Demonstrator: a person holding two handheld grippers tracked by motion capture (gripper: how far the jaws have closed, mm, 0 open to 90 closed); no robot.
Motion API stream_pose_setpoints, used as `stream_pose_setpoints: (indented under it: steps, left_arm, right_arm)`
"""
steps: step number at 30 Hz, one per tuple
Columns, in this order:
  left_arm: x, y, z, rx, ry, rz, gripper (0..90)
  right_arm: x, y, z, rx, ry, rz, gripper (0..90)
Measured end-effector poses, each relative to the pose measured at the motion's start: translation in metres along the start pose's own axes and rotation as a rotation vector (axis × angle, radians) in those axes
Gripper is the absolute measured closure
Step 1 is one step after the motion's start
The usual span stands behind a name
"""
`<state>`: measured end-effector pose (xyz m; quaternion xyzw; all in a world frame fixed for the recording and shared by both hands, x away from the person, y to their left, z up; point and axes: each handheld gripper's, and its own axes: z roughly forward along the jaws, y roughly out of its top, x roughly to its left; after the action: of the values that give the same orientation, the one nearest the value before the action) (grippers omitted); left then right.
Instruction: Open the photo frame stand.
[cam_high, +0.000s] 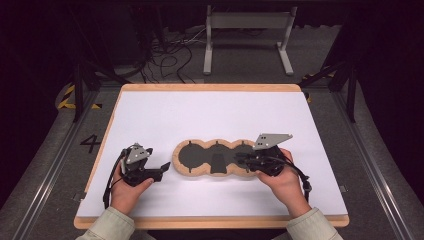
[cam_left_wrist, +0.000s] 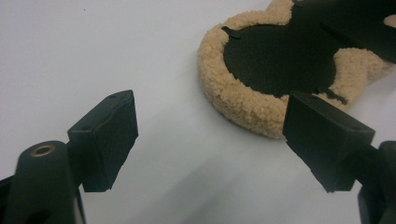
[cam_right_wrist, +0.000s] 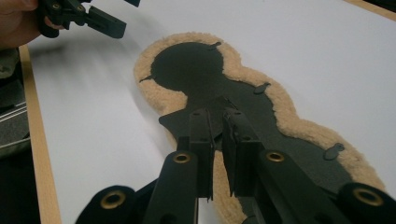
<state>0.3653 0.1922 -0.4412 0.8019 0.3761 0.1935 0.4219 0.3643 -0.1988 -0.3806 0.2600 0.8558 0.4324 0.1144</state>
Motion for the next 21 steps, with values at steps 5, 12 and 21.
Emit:
stream_pose_setpoints:
  steps: [5, 12, 21]
  left_arm:
    - [0.0, 0.0, 0.0, 0.005, -0.005, 0.009, 19.1]
    - [0.0, -0.001, 0.001, 0.01, -0.008, 0.007, 19.0]
    - [0.0, -0.001, 0.001, 0.013, -0.012, 0.006, 19.0]
  right_arm:
    - [0.004, -0.003, 0.004, 0.012, 0.016, 0.0, 82.8]
    - [0.009, -0.01, 0.015, 0.049, 0.037, 0.0, 82.8]
    - [0.014, -0.02, 0.025, 0.099, 0.061, 0.008, 84.6]
